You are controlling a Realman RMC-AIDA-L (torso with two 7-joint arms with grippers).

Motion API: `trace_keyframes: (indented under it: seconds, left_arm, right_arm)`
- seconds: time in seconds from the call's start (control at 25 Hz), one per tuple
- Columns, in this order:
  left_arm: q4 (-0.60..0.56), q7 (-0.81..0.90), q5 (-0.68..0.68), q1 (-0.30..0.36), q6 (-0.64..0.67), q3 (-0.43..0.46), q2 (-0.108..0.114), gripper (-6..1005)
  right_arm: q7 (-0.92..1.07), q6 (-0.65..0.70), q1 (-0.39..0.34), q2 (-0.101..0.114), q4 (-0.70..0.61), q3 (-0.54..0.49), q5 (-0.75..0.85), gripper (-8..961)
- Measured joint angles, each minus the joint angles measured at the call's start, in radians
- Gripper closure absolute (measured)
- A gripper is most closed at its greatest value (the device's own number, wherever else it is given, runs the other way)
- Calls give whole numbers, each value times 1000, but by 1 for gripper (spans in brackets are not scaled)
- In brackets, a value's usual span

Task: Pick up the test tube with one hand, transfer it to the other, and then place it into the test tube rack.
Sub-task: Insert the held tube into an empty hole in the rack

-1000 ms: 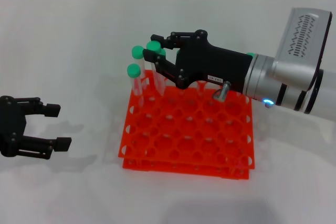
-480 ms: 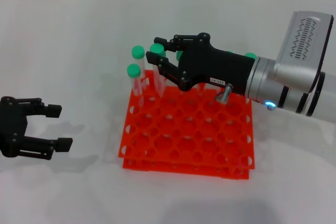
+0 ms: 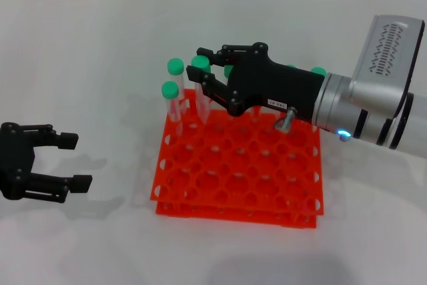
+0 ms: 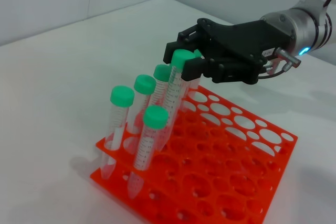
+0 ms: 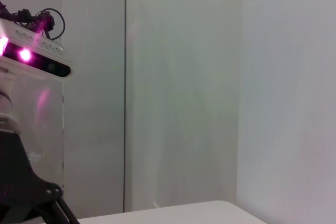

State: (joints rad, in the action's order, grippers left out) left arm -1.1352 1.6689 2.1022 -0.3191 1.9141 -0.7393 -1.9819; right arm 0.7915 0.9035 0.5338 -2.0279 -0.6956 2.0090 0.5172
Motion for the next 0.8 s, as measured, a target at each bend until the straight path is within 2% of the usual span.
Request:
trace_keyframes:
  seconds: [0.8]
  left_arm:
    - [2,-1,2,-6,-3,2,0,113]
  right_arm:
    - [21,-9,1,0,9,0,-2,684]
